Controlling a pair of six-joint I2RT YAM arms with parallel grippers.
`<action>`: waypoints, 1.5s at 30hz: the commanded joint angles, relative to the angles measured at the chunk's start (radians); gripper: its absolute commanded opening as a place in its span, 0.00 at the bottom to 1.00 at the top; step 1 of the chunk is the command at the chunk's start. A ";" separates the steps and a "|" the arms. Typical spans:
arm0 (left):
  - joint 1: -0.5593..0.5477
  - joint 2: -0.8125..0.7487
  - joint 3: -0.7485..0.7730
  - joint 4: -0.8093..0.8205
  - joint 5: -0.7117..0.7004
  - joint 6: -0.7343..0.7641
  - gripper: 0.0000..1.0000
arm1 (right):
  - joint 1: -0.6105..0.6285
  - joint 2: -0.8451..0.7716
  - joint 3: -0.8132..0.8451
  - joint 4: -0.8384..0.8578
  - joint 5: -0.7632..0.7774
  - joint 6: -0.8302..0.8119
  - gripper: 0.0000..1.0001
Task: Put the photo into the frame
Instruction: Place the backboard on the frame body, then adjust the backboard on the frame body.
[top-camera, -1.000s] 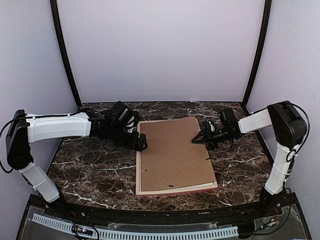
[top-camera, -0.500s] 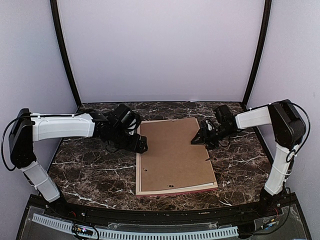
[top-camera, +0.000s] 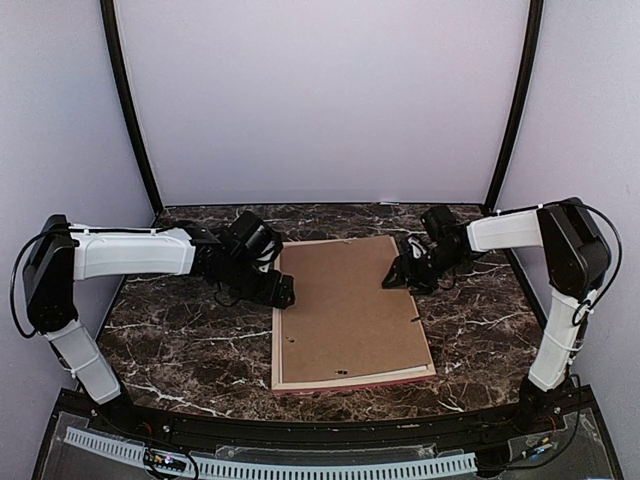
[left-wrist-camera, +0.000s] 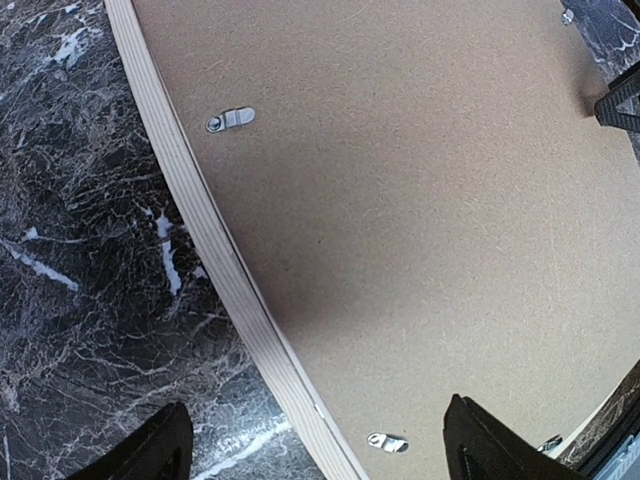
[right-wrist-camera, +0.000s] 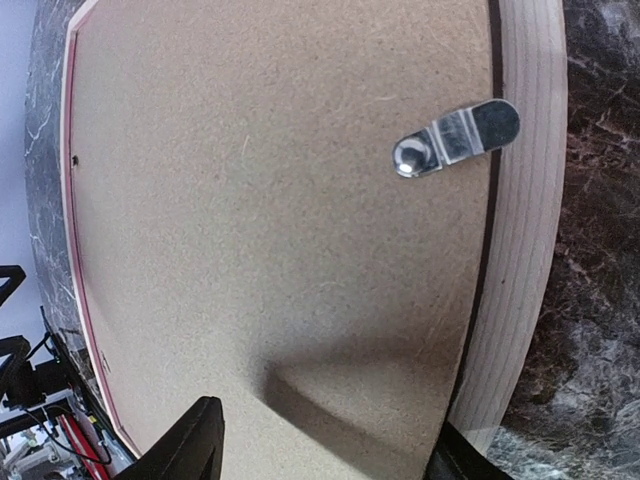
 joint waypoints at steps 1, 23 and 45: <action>0.015 0.014 0.017 0.017 -0.007 0.012 0.90 | 0.013 -0.039 0.036 -0.031 0.071 -0.022 0.62; 0.076 0.088 0.019 0.089 0.080 -0.011 0.90 | 0.018 -0.084 0.060 -0.130 0.229 -0.057 0.64; 0.078 0.175 0.048 0.087 0.103 -0.014 0.76 | -0.021 -0.113 -0.068 -0.058 0.124 -0.082 0.56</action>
